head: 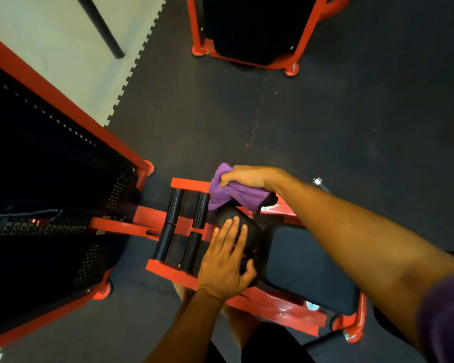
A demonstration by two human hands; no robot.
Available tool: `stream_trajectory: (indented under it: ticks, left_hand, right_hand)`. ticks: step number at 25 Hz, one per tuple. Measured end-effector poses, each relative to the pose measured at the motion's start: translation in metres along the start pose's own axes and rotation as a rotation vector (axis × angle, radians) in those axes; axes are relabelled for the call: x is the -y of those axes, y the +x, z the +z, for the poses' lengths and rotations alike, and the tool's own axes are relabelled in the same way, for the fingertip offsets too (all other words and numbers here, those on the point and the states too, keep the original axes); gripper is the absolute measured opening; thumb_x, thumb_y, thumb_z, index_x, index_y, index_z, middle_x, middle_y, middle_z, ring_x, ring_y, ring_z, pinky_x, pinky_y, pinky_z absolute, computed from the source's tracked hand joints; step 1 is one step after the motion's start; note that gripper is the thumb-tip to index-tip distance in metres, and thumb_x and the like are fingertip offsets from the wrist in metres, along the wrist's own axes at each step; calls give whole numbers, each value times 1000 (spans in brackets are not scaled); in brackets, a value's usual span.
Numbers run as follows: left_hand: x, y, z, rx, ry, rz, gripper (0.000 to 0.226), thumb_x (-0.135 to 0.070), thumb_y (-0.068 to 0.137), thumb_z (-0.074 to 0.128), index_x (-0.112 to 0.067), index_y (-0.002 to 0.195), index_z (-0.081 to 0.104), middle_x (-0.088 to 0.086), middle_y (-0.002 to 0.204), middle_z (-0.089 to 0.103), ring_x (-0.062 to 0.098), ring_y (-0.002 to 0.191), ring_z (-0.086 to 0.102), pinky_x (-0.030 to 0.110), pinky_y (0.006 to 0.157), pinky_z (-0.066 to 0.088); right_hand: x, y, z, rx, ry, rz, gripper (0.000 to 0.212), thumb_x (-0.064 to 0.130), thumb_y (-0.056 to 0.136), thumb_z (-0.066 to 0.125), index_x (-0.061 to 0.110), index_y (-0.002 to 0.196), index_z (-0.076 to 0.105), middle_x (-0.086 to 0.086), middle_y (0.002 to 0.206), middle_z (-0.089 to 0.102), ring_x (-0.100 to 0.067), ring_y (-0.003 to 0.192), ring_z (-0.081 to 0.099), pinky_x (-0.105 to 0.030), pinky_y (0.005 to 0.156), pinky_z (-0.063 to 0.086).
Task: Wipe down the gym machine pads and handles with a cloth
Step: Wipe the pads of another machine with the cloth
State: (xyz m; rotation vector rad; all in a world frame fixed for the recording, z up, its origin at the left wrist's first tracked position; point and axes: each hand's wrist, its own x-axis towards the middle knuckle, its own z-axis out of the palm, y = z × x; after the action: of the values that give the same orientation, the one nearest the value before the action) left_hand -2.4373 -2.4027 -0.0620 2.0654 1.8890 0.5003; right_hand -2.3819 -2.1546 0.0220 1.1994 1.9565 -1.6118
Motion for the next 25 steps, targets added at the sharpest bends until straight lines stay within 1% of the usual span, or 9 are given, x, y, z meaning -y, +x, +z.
stream_trajectory:
  ticks: [4, 9, 12, 14, 17, 19, 20, 23, 25]
  left_hand:
    - [-6, 0, -15, 142, 8, -31, 83, -40, 85, 58, -5, 157, 38, 16, 168, 25, 32, 157, 19, 59, 118, 33]
    - [3, 5, -43, 294, 190, 49, 79, -59, 96, 40, -14, 161, 33, 12, 169, 24, 28, 158, 17, 56, 124, 18]
    - [10, 14, -65, 314, 227, 200, 75, -62, 98, 36, -17, 158, 38, 12, 168, 28, 29, 157, 22, 55, 123, 9]
    - [8, 18, -80, 366, 238, 294, 73, -61, 99, 35, -20, 158, 38, 11, 167, 30, 29, 156, 26, 57, 125, 8]
    - [-12, 23, -94, 584, 297, 434, 66, -57, 102, 41, -26, 160, 32, 2, 167, 32, 19, 155, 28, 56, 127, 3]
    - [-33, 24, -97, 636, 256, 529, 61, -55, 102, 45, -28, 156, 37, -2, 164, 38, 17, 151, 33, 54, 127, 5]
    - [-44, 23, -98, 657, 229, 578, 60, -54, 101, 46, -27, 155, 39, -3, 162, 40, 16, 150, 35, 53, 127, 7]
    - [-82, 9, -96, 716, 214, 735, 60, -53, 102, 49, -26, 154, 42, -3, 159, 45, 17, 147, 40, 49, 125, 18]
    - [-108, -5, -92, 748, 205, 809, 59, -53, 102, 50, -26, 153, 44, -2, 157, 48, 19, 145, 44, 46, 123, 24]
  right_hand:
    - [-51, -98, -5, -410, 170, 42, 14, 25, 96, 55, 25, 93, 68, -2, 96, 68, -16, 85, 60, -33, 78, 49]
    - [-102, -206, 59, -676, 298, 100, 25, 19, 100, 53, 38, 104, 69, 4, 113, 69, -14, 105, 62, -29, 95, 44]
    - [-112, -246, 120, -843, 422, 178, 26, 15, 101, 53, 24, 118, 71, 3, 118, 67, -15, 111, 60, -19, 91, 38]
    - [-102, -271, 166, -944, 492, 173, 30, 12, 101, 53, 35, 110, 70, 9, 112, 68, -9, 104, 62, -15, 88, 39]
    - [-86, -304, 243, -1131, 650, 193, 34, 10, 102, 53, 38, 111, 70, 15, 117, 69, 5, 105, 62, -28, 104, 44]
    - [-71, -323, 289, -1251, 715, 247, 33, 11, 103, 52, 33, 119, 70, 15, 124, 68, 5, 114, 61, -37, 112, 41]
    - [-61, -333, 311, -1302, 730, 279, 34, 10, 103, 51, 32, 121, 69, 17, 126, 66, 8, 115, 59, -35, 113, 40]
    - [-26, -367, 365, -1396, 571, 402, 36, 1, 103, 49, 23, 124, 69, 24, 121, 61, 29, 108, 48, -6, 99, 36]
    - [-26, -384, 401, -1429, 486, 521, 37, 6, 99, 49, 22, 127, 68, 22, 119, 63, 15, 114, 54, -8, 91, 38]
